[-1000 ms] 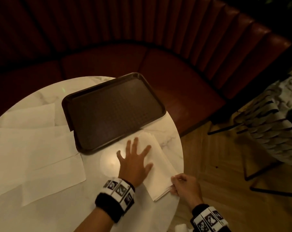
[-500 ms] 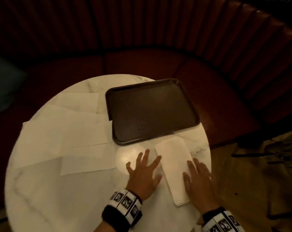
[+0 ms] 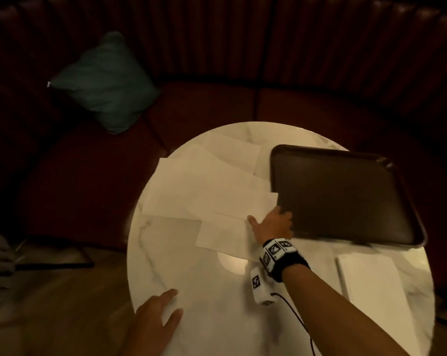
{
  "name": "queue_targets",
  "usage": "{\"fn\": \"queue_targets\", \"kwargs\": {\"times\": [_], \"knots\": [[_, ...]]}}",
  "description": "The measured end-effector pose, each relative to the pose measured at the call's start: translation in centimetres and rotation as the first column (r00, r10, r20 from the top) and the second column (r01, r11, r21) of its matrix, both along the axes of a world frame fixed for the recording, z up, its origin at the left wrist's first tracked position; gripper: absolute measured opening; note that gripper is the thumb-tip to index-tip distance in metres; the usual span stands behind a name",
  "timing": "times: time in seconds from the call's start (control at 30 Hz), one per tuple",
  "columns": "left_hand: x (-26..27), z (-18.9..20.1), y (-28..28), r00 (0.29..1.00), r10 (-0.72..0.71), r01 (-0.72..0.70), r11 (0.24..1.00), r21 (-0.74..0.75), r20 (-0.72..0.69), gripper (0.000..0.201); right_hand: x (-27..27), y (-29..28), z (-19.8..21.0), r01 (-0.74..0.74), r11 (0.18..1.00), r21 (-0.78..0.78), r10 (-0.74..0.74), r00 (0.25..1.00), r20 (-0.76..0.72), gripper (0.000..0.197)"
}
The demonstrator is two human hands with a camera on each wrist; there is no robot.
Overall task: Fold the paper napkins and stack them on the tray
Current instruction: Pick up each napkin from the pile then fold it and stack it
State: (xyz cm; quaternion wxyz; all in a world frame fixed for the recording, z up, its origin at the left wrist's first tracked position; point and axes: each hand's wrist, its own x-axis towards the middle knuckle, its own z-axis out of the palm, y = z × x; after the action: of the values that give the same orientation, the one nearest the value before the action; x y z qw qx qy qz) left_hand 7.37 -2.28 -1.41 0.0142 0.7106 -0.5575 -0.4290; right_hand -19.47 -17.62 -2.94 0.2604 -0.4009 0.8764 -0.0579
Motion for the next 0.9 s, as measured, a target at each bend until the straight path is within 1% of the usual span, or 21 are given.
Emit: {"fn": "queue_targets", "kwargs": {"times": [0.07, 0.1, 0.2, 0.23, 0.27, 0.33, 0.37, 0.43, 0.5, 0.6, 0.63, 0.67, 0.73, 0.77, 0.83, 0.9], "knots": [[1.6, -0.3, 0.1, 0.997, 0.056, -0.056, 0.998, -0.004, -0.062, 0.042, 0.0, -1.2, -1.0, 0.051, 0.999, -0.017, -0.052, 0.997, -0.059, 0.066], [2.3, -0.5, 0.1, 0.994, 0.070, -0.071, 0.997, -0.004, -0.080, 0.042, -0.2, -1.6, -1.5, 0.061, 0.997, -0.044, -0.063, 0.996, -0.066, 0.057], [3.9, -1.0, -0.5, 0.989, 0.099, -0.101, 0.995, -0.016, -0.112, 0.042, -1.4, -2.1, -2.4, 0.043, 0.989, -0.143, -0.057, 0.994, -0.098, 0.022], [4.2, -1.1, -0.9, 0.987, 0.106, -0.109, 0.994, -0.021, -0.118, 0.042, -1.8, -2.1, -2.5, 0.039, 0.986, -0.161, -0.054, 0.994, -0.093, 0.017], [4.5, -1.2, -1.4, 0.986, 0.110, -0.114, 0.993, -0.024, -0.126, 0.042, -2.2, -2.0, -2.5, 0.045, 0.983, -0.180, -0.057, 0.996, -0.063, 0.017], [4.8, -1.2, -2.4, 0.986, 0.093, -0.099, 0.995, -0.033, -0.136, 0.041, -2.8, -2.0, -2.5, 0.082, 0.972, -0.219, -0.081, 0.997, 0.016, 0.026], [5.0, -1.2, -2.9, 0.988, 0.070, -0.077, 0.996, -0.041, -0.137, 0.040, -3.2, -2.0, -2.5, 0.085, 0.971, -0.225, -0.081, 0.996, 0.024, 0.029], [5.3, -1.3, -3.9, 0.988, 0.044, -0.053, 0.997, -0.058, -0.145, 0.038, -3.5, -2.2, -2.5, 0.046, 0.976, -0.211, -0.051, 0.999, -0.018, 0.025], [5.4, -1.1, -4.5, 0.988, 0.045, -0.057, 0.995, -0.080, -0.145, 0.037, -3.7, -2.3, -2.3, -0.022, 0.977, -0.212, 0.004, 0.997, -0.083, 0.013], [5.4, -1.0, -4.7, 0.988, 0.045, -0.062, 0.992, -0.112, -0.149, 0.037, -3.5, -2.2, -2.1, -0.120, 0.966, -0.227, 0.080, 0.981, -0.179, 0.013], [5.4, -1.0, -4.6, 0.987, 0.053, -0.072, 0.991, -0.116, -0.153, 0.036, -3.4, -2.2, -1.9, -0.140, 0.961, -0.238, 0.097, 0.978, -0.183, 0.013], [5.4, -0.9, -4.5, 0.985, 0.062, -0.082, 0.990, -0.118, -0.160, 0.036, -3.2, -2.2, -1.4, -0.143, 0.955, -0.259, 0.103, 0.982, -0.161, 0.013], [5.2, -0.5, -4.4, 0.980, 0.074, -0.097, 0.988, -0.121, -0.183, 0.035, -2.8, -2.1, 0.4, -0.104, 0.929, -0.356, 0.110, 0.994, -0.001, 0.010], [4.9, -0.2, -4.5, 0.980, 0.068, -0.093, 0.987, -0.129, -0.187, 0.034, -2.6, -2.0, 1.8, -0.098, 0.907, -0.409, 0.140, 0.988, 0.072, 0.010], [4.0, 0.4, -5.1, 0.979, 0.041, -0.074, 0.984, -0.160, -0.202, 0.033, -2.2, -1.1, 4.9, -0.132, 0.866, -0.482, 0.230, 0.962, 0.149, 0.013], [2.4, 1.1, -6.4, 0.968, 0.043, -0.096, 0.974, -0.206, -0.249, 0.037, -2.3, 0.2, 7.6, -0.134, 0.865, -0.483, 0.287, 0.923, 0.258, 0.019]]}}
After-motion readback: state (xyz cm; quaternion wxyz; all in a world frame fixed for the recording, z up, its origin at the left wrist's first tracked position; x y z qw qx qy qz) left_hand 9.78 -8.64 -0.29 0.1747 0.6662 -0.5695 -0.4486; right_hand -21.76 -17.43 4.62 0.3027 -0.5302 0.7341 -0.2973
